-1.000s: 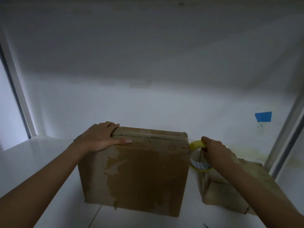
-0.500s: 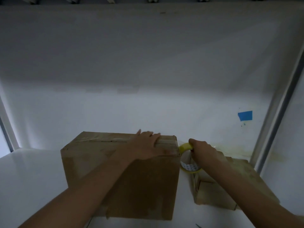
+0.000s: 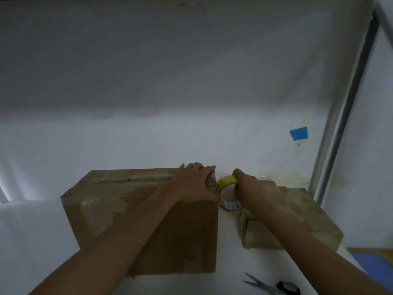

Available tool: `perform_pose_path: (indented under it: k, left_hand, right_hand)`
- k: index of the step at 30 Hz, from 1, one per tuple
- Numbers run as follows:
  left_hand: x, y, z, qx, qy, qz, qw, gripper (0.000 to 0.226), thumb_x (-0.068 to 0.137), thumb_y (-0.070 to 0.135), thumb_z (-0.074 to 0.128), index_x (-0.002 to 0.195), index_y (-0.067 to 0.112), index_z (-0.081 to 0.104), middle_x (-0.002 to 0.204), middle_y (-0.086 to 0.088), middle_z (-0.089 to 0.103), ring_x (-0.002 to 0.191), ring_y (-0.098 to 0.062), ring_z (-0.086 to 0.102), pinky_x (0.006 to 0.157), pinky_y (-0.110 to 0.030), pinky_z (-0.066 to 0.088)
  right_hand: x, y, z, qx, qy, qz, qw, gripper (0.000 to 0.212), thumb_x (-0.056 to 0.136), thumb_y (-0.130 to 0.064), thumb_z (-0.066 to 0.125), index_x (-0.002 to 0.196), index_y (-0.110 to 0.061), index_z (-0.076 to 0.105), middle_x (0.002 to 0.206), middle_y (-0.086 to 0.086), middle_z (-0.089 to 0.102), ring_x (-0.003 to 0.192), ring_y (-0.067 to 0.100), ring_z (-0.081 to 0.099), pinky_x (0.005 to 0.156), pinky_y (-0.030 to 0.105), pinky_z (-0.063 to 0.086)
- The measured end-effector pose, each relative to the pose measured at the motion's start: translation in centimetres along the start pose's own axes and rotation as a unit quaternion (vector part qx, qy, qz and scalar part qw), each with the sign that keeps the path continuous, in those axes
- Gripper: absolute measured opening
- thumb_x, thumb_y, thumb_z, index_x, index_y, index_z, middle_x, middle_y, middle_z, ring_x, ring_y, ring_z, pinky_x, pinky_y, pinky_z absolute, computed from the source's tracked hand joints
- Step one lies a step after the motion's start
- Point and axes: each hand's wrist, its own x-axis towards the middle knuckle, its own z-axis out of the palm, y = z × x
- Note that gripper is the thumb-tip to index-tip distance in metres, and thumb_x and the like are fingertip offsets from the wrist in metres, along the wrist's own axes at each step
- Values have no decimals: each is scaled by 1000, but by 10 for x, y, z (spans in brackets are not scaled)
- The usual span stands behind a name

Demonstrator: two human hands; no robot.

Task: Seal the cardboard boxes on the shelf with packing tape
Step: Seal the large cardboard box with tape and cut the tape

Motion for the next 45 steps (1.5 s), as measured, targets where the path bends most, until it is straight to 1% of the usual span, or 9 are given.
perform_pose_path:
  k: [6,10,14,21,25,30,34,41,45]
  left_hand:
    - [2,-4,0,-1,13,-6,1000,108,69,79,65,156,35,19,156,-4,31,140,-25,31,118,-49,24]
    - [4,-3,0,4,17,-6,1000,106,69,79,65,155,36,20,154,-3,34,138,-25,34,116,-48,28]
    - [4,-4,-1,-6,13,-7,1000,107,67,80,65,155,37,21,153,-3,35,137,-25,35,113,-46,31]
    - [5,-3,-2,-17,-5,-26,1000,125,43,93,45,154,41,21,151,-1,36,136,-24,35,110,-44,35]
    - [5,-2,-1,-7,-6,-27,1000,120,47,91,47,153,42,21,151,0,36,134,-23,36,106,-42,36]
    - [3,-1,-1,-6,-3,-23,1000,115,52,86,52,154,42,21,151,0,36,136,-23,36,105,-41,35]
    - [1,-1,-3,-10,-4,-16,1000,114,57,86,60,154,41,21,152,0,35,136,-22,35,106,-41,35]
    - [-5,-4,-7,-44,13,-1,999,107,61,75,73,152,41,28,150,4,40,135,-18,37,107,-38,35]
    - [-16,-7,-9,-86,37,22,995,99,63,63,83,147,43,35,147,11,43,132,-13,40,105,-33,36]
  right_hand:
    - [-13,16,40,335,136,139,922,32,83,0,59,109,-16,49,82,2,57,70,18,56,54,29,41]
    - [-27,9,71,649,-19,287,704,21,97,-10,53,118,-12,57,107,15,64,91,29,65,66,39,59]
    - [-35,-3,77,703,-5,284,651,21,100,-17,51,118,-11,58,105,17,67,91,31,69,67,40,61]
    - [-37,13,88,611,7,296,734,20,101,-14,47,118,-8,56,117,23,61,90,35,67,56,37,59]
    - [-57,26,118,433,38,302,848,17,102,-15,41,115,-6,47,110,21,58,83,32,62,63,48,59]
    - [-58,30,114,312,69,232,919,16,95,-7,46,111,-9,47,104,20,61,87,30,61,71,43,56]
    - [-72,32,112,38,-14,176,984,37,91,-9,54,126,-14,43,103,10,64,91,26,62,70,32,47]
    - [-83,35,121,18,-58,128,990,49,90,-8,54,134,-21,37,112,8,58,97,23,60,67,29,44]
    - [-97,53,126,126,-21,183,975,15,93,-12,48,108,-14,53,93,5,61,90,23,62,68,31,46]
